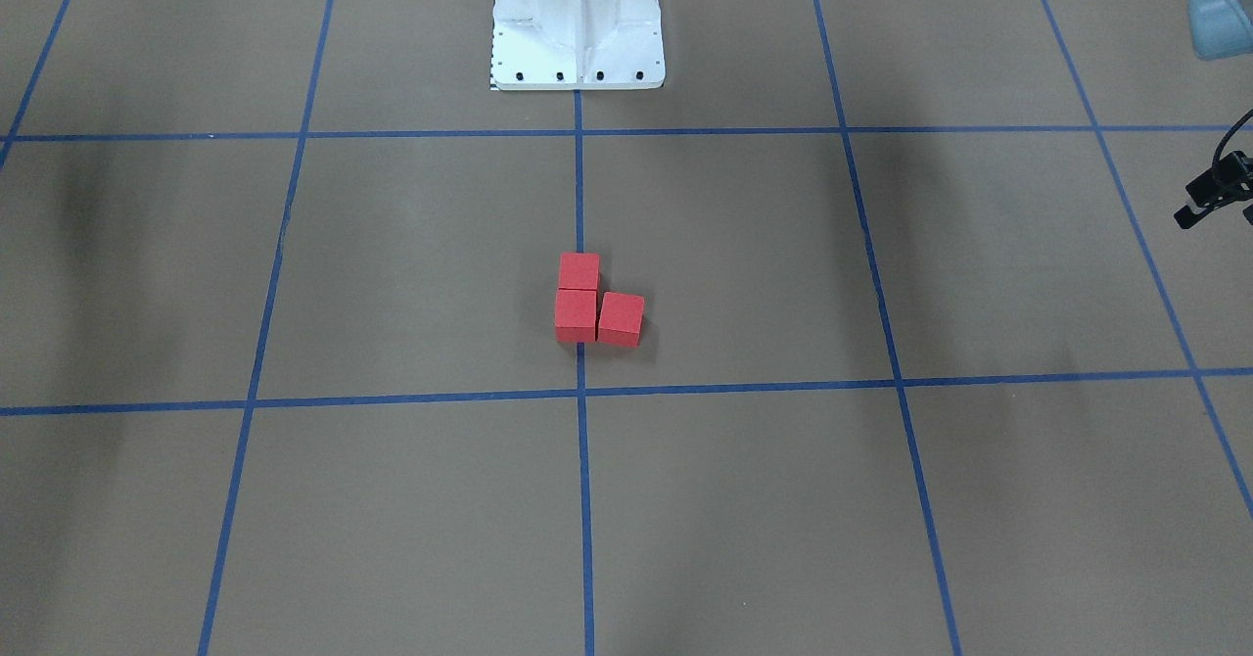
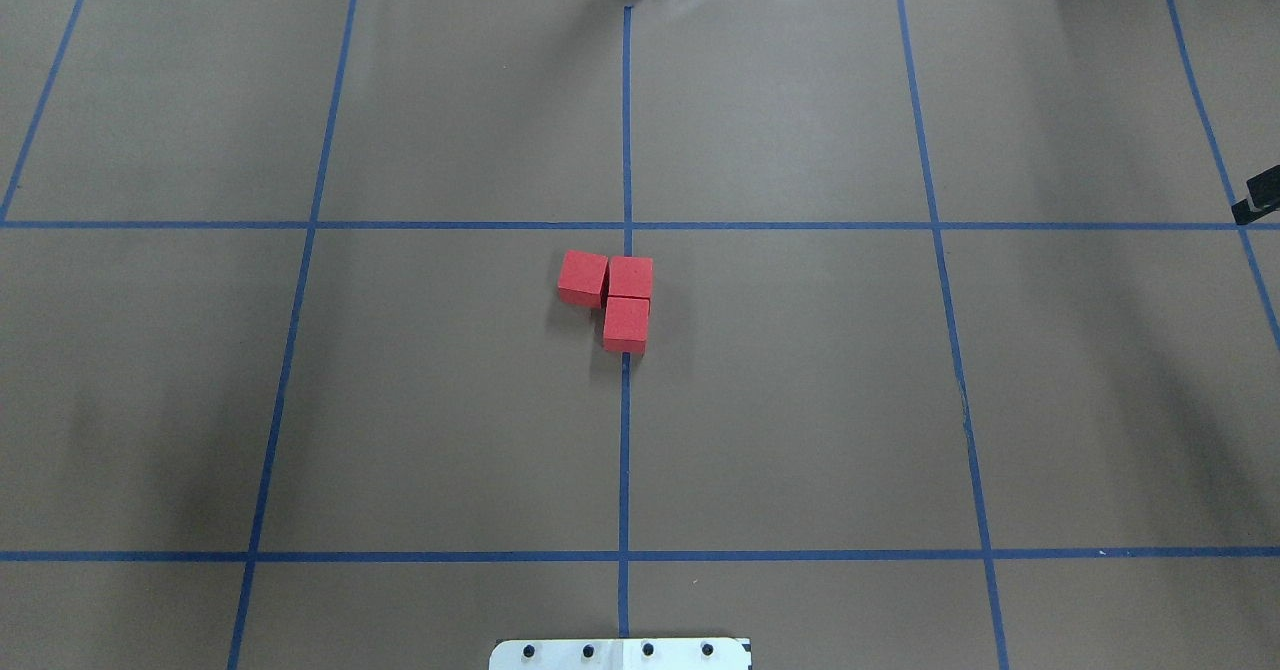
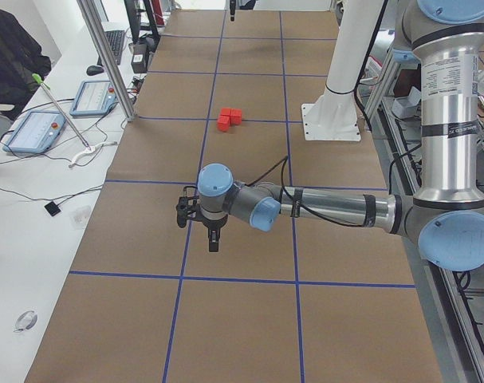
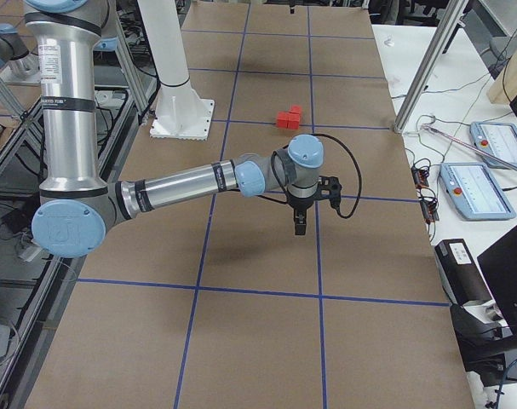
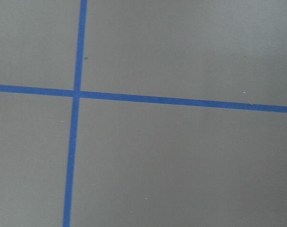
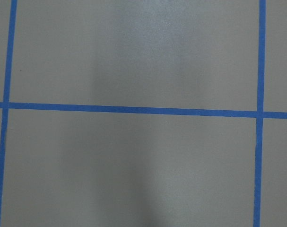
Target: Form red blocks into L shape at center
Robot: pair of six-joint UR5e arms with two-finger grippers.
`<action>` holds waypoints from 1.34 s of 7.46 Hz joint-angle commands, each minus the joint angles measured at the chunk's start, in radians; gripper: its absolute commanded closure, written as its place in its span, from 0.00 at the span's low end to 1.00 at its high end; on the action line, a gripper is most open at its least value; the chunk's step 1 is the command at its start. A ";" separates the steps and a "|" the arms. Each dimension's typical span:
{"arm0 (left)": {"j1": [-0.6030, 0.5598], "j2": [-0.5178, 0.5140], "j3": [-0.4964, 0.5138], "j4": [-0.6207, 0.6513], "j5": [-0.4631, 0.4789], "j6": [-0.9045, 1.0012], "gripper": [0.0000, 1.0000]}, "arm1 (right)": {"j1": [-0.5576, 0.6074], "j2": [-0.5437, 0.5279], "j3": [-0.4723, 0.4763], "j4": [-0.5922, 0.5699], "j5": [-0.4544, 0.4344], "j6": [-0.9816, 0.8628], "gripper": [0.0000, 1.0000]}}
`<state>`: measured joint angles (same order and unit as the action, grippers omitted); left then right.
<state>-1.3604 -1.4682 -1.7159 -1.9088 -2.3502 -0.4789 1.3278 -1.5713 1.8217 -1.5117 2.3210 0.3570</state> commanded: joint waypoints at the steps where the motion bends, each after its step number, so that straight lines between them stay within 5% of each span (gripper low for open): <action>1: -0.003 0.002 -0.010 0.002 -0.003 0.000 0.00 | -0.001 0.004 -0.009 0.004 -0.003 -0.007 0.00; 6: -0.003 -0.021 -0.024 0.022 -0.008 -0.003 0.00 | 0.002 0.008 -0.016 -0.001 -0.003 -0.010 0.00; 10: -0.089 -0.061 -0.033 0.191 -0.034 0.005 0.00 | 0.097 0.039 -0.107 -0.004 0.009 -0.095 0.00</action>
<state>-1.4275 -1.5256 -1.7567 -1.7430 -2.3761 -0.4775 1.4013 -1.5387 1.7314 -1.5151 2.3288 0.2753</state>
